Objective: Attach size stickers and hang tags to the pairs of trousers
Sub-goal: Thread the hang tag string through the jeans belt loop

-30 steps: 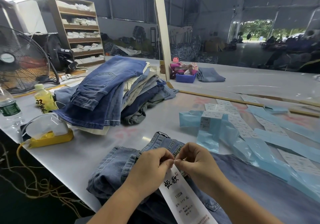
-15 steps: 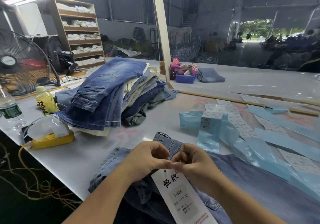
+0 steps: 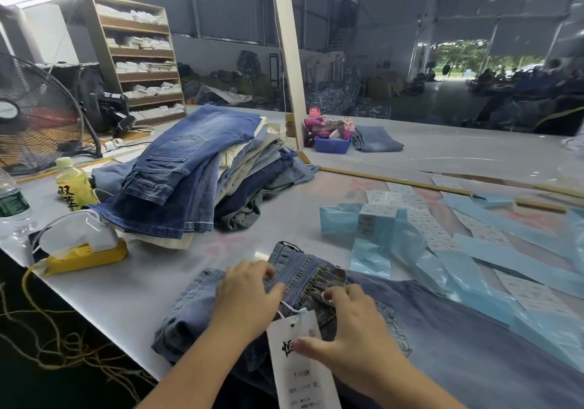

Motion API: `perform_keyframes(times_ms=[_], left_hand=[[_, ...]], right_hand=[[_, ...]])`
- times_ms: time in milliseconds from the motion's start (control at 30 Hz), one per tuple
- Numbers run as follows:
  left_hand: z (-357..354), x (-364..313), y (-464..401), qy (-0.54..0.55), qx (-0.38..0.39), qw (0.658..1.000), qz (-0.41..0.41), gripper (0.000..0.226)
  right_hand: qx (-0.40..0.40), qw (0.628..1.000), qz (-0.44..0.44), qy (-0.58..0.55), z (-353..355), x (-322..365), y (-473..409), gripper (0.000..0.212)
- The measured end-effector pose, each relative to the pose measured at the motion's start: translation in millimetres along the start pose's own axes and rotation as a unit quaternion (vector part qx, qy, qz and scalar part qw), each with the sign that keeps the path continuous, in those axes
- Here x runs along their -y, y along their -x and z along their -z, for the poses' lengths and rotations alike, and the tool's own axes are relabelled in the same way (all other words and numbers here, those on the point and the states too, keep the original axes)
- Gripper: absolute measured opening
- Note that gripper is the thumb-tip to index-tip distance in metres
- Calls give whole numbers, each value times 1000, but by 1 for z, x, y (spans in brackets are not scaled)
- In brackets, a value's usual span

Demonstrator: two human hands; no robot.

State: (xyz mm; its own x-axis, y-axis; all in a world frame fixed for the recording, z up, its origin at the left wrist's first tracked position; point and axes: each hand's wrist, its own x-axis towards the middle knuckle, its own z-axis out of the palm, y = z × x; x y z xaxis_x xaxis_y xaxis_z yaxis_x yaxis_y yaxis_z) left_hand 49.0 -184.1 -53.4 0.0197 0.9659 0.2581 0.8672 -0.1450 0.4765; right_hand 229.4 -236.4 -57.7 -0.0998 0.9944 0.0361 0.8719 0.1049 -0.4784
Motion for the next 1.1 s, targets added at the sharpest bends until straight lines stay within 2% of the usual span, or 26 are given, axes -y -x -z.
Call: perform_keyframes(times_ms=[100, 200, 333, 467, 533, 600, 667, 700, 767, 800, 867, 933, 1000, 1033, 1067, 1100], left_hand=[[3, 8, -2, 16, 45, 995, 89, 40], [9, 10, -3, 74, 49, 991, 101, 34], [19, 5, -1, 132, 40, 985, 107, 32], [24, -1, -2, 266, 35, 954, 130, 36], [26, -8, -2, 395, 24, 905, 153, 37], [28, -17, -3, 538, 22, 821, 191, 37], [27, -23, 0, 614, 44, 750, 240, 33], [26, -25, 2, 622, 72, 735, 258, 29], [23, -28, 7, 594, 126, 744, 278, 22], [23, -29, 8, 575, 134, 756, 283, 23], [25, -30, 9, 553, 123, 778, 271, 34], [28, -34, 9, 535, 103, 810, 218, 48], [34, -47, 11, 513, 101, 839, 150, 61], [37, -55, 13, 503, 111, 850, 114, 64], [39, -64, 15, 487, 124, 861, 78, 62], [41, -72, 17, 468, 142, 871, 44, 58]], right_hand=[[8, 999, -2, -37, -2, 1, 4, 70], [24, 992, -9, -122, 4, -2, 1, 49], [19, 985, -13, -173, 8, -11, -3, 33], [10, 975, -21, -220, 16, -19, -8, 20], [-9, 973, -23, -231, 25, -22, -10, 11], [-30, 969, -20, -244, 35, -25, -13, 7], [-57, 966, -21, -253, 46, -27, -16, 11], [-65, 966, -22, -249, 51, -28, -17, 12], [-63, 972, -25, -225, 58, -29, -17, 7], [-59, 974, -31, -216, 59, -29, -17, 5], [-60, 975, -35, -209, 59, -27, -14, 16], [-55, 969, -6, -242, 62, -22, -9, 23], [2, 959, 45, -281, 64, -12, -1, 50], [32, 951, 70, -298, 64, -5, 2, 66], [46, 940, 94, -324, 63, 3, 4, 73], [33, 927, 116, -356, 59, 7, 5, 69]])
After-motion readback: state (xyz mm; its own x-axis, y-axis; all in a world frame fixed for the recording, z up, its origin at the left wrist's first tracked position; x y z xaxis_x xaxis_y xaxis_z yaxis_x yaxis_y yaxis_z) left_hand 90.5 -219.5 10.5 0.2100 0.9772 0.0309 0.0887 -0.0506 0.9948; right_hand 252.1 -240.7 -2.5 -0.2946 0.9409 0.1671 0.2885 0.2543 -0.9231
